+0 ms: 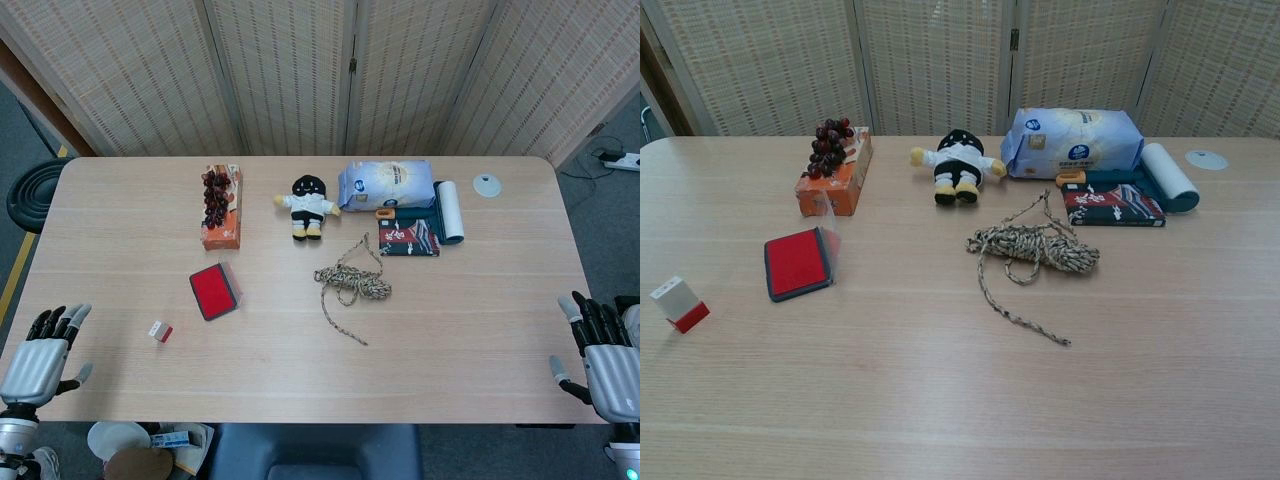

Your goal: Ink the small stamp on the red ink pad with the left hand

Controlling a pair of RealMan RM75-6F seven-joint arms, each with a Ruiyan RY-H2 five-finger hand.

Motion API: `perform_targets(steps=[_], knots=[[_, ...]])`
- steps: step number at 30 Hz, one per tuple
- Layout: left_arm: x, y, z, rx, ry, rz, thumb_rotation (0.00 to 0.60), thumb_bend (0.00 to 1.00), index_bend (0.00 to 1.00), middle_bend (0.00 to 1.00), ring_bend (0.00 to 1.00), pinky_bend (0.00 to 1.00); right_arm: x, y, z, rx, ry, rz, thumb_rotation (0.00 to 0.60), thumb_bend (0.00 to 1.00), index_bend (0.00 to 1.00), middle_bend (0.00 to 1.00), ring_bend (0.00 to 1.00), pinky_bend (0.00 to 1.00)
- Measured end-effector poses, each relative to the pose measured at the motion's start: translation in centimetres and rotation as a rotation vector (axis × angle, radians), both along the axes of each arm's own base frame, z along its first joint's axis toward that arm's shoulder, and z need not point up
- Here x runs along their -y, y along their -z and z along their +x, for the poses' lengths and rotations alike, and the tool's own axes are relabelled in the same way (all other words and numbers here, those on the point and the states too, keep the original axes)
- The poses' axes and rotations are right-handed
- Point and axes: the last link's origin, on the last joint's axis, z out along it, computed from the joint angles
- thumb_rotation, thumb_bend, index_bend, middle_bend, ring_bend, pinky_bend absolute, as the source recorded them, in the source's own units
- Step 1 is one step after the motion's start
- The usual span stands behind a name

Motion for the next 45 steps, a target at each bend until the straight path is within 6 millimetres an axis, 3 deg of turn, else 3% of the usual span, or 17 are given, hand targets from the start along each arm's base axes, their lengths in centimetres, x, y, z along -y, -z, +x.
perform_targets(steps=[13, 24, 31, 37, 45], knots=[[-1.0, 1.1, -0.5, -0.017, -0.04, -0.1, 0.6, 0.3, 0.0, 0.0, 0.0, 0.0, 0.3, -0.4, -0.5, 0.026, 0.017, 0.001, 0.6, 0.38, 0.02, 0.0, 0.0, 0.0], [-4.2, 2.5, 2.8, -0.201, 0.096, -0.201, 0.6, 0.3, 0.03, 0.0, 0.0, 0.0, 1.3, -1.0, -1.0, 0.051, 0.018, 0.007, 0.6, 0.38, 0.02, 0.0, 0.0, 0.0], [-7.0, 5.1, 4.6, -0.322, 0.166, -0.319, 0.6, 0.3, 0.11, 0.0, 0.0, 0.0, 1.8, -1.7, -1.7, 0.079, 0.044, 0.001, 0.6, 0.38, 0.02, 0.0, 0.0, 0.0], [-9.3, 6.3, 4.1, -0.386, 0.189, -0.412, 0.6, 0.3, 0.13, 0.0, 0.0, 0.0, 2.4, -1.8, -2.2, 0.079, 0.067, -0.005, 0.6, 0.38, 0.02, 0.0, 0.0, 0.0], [-11.3, 6.5, 3.1, -0.363, 0.143, -0.456, 0.6, 0.3, 0.21, 0.0, 0.0, 0.0, 2.9, -1.2, -2.4, 0.076, 0.083, 0.021, 0.6, 0.38, 0.02, 0.0, 0.0, 0.0]])
